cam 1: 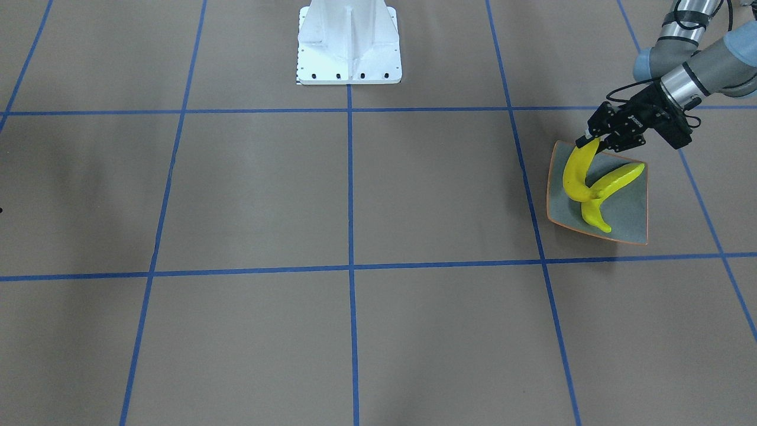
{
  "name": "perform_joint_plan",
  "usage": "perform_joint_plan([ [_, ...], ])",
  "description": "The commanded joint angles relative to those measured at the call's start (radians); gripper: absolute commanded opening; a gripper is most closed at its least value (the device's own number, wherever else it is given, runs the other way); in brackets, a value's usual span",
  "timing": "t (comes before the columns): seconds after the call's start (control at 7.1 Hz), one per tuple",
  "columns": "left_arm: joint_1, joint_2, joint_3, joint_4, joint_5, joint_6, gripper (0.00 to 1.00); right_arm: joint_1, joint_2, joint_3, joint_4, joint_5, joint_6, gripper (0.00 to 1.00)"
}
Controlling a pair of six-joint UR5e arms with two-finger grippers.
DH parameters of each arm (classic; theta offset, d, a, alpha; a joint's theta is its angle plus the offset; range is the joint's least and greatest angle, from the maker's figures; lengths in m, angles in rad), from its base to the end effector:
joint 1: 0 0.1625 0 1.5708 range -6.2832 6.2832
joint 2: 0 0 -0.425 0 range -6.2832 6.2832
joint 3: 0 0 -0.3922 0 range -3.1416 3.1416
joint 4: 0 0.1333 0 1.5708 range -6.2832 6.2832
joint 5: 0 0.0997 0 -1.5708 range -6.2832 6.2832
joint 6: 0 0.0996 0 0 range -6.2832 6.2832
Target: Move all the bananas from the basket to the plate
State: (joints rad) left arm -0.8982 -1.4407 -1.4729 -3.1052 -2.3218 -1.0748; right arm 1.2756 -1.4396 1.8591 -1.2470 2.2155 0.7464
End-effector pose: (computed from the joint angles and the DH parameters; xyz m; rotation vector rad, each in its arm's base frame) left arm 0.2126 -0.3718 0.5953 0.3031 1.3466 0.1537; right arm -0.0871 -0.5390 0.4152 0.3158 -0.8885 0.1779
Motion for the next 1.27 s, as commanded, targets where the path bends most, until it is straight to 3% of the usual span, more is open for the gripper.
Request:
perform_joint_plan([
  [0.0, -0.054, -0.070, 0.077, -0.007, -0.030, 0.053, 0.99, 0.013, -0.005, -0.009, 0.000, 0.003, -0.027, 1.00],
  [0.28, -0.120, -0.089, 0.074, 0.003, -0.078, 0.067, 1.00, 0.050, -0.048, -0.026, -0.002, 0.012, -0.123, 1.00],
  [0.42, -0.211, -0.154, 0.074, 0.045, -0.199, 0.056, 1.00, 0.098, -0.057, -0.081, 0.001, 0.060, -0.222, 1.00],
  [0.56, -0.237, -0.185, 0.066, 0.068, -0.227, 0.052, 1.00, 0.151, -0.083, -0.124, 0.001, 0.093, -0.328, 1.00],
  [1.13, -0.241, -0.293, 0.051, 0.097, -0.195, -0.022, 1.00, 0.329, -0.259, -0.245, 0.003, 0.109, -0.788, 1.00],
])
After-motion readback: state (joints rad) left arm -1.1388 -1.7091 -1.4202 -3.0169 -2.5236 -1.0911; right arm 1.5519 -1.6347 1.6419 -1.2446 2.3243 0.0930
